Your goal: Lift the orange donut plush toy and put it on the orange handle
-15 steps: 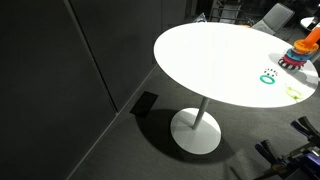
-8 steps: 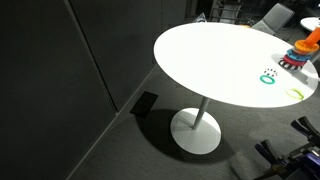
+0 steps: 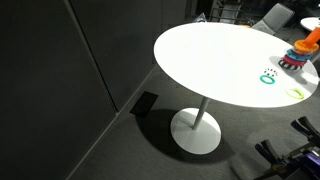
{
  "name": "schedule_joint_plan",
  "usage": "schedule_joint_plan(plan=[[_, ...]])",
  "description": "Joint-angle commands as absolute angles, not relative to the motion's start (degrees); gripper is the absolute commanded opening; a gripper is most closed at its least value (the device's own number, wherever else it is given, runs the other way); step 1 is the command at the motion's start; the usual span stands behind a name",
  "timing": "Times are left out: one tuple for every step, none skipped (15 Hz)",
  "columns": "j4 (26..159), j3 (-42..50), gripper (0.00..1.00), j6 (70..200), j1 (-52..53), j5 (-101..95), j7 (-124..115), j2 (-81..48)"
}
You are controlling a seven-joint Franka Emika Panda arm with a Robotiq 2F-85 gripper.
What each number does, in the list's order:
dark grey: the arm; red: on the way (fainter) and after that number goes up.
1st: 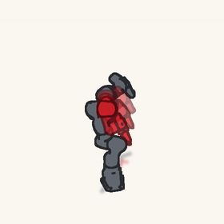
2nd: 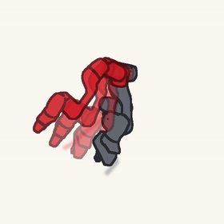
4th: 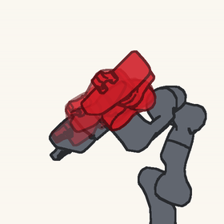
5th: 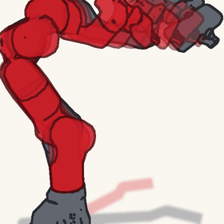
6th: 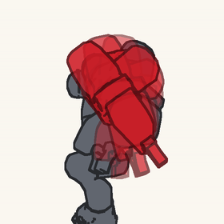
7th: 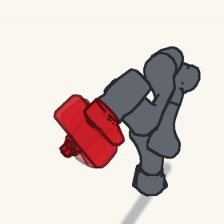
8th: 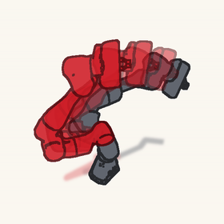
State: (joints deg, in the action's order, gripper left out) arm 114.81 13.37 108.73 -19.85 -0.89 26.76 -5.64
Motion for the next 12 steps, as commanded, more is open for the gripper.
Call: schedule_joint_plan(plan=[[117.82, 13.62, 1.00, 107.85, -17.82, -2.97, 23.70, -0.70], [118.60, 13.49, 1.00, 108.39, -17.27, -3.20, 22.78, 0.30], [119.36, 13.24, 1.00, 108.58, -16.59, -3.21, 21.68, 1.39], [119.97, 13.09, 1.00, 108.52, -15.99, -3.25, 20.79, 2.29], [120.75, 12.84, 1.00, 108.59, -15.29, -3.31, 19.70, 3.32], [121.42, 12.65, 1.00, 108.72, -14.65, -3.26, 18.73, 4.24], [122.16, 12.41, 1.00, 108.75, -14.02, -3.12, 17.79, 5.17], [122.82, 12.15, 1.00, 108.79, -13.41, -2.83, 16.91, 6.11], [123.50, 11.83, 1.00, 108.77, -12.79, -2.24, 15.96, 6.93], [123.98, 11.54, 1.00, 108.70, -12.26, -1.90, 15.24, 7.61], [124.51, 11.31, 1.00, 108.77, -11.71, -1.66, 14.49, 8.28], [124.91, 10.97, 1.00, 108.87, -11.20, -1.76, 13.52, 8.79]])
